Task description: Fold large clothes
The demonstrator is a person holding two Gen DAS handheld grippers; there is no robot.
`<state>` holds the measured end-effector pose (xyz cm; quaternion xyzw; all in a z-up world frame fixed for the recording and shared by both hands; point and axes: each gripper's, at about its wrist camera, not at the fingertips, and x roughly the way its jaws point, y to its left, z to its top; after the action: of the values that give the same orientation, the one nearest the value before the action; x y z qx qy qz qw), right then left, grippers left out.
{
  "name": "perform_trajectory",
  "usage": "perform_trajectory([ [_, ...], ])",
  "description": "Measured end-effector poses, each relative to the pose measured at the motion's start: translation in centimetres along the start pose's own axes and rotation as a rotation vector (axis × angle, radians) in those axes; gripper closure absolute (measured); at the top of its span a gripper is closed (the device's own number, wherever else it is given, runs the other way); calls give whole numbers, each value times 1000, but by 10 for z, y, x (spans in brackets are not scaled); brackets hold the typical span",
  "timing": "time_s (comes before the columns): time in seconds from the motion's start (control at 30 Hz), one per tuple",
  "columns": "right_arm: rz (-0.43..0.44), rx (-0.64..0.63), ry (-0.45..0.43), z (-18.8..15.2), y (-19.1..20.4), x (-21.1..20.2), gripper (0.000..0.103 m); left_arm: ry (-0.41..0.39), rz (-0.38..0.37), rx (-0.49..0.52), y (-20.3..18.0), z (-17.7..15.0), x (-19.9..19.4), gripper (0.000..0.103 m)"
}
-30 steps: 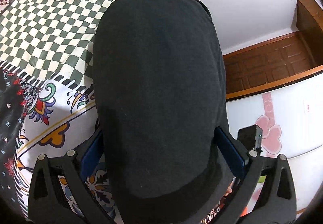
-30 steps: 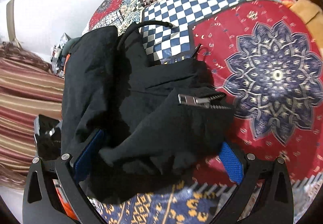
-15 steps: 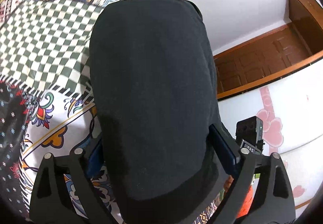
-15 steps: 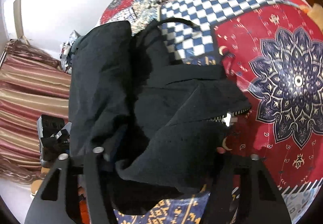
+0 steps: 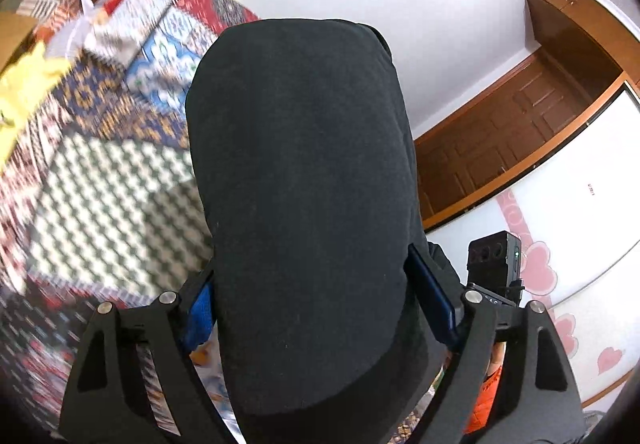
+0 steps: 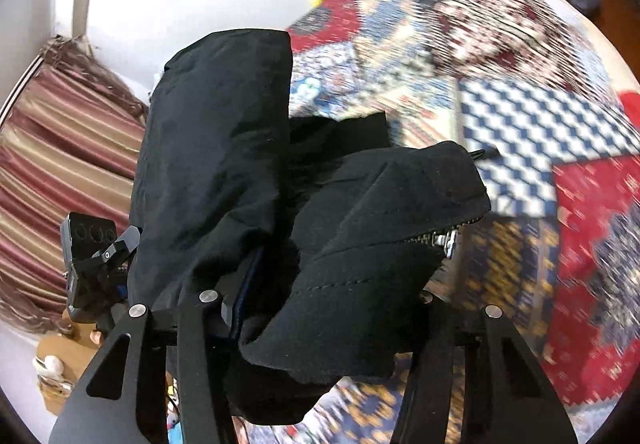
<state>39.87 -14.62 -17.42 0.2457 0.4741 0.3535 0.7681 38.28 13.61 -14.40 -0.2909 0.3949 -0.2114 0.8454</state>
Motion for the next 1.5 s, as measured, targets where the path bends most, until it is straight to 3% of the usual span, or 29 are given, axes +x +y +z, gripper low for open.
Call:
perform_trajectory([
  [0.17, 24, -8, 7, 9, 23, 47, 56, -2, 53, 10, 43, 34, -23, 18],
  [0.4, 20, 4, 89, 15, 40, 142, 56, -22, 134, -50, 124, 53, -37, 18],
  [0.63, -46, 9, 211, -1, 49, 235, 56, 21, 226, -293, 249, 44, -26, 18],
  [0.73, -105, -47, 226, -9, 56, 253, 52, 13, 169, -368, 282, 29, -29, 18],
  [0.8, -134, -98, 225, -12, 60, 254, 45, 4, 169, -353, 282, 23, -34, 17],
  [0.93, -189, -138, 261, -11, 60, 241, 33, 24, 277, -281, 263, 21, -42, 16],
  [1.1, -241, -169, 236, -13, 58, 205, 32, 49, 567, -86, 221, 23, -58, 16],
  [1.17, -266, -198, 213, -14, 62, 191, 32, 54, 625, -28, 205, 20, -59, 17],
  [1.23, -307, -243, 165, -13, 68, 180, 32, 40, 631, 28, 185, 13, -65, 17],
  [1.33, -331, -307, 100, -13, 85, 169, 30, 17, 567, 72, 158, -2, -71, 16],
  [1.5, -280, -392, 100, -24, 104, 175, 24, 29, 495, 89, 137, -34, -57, 16],
])
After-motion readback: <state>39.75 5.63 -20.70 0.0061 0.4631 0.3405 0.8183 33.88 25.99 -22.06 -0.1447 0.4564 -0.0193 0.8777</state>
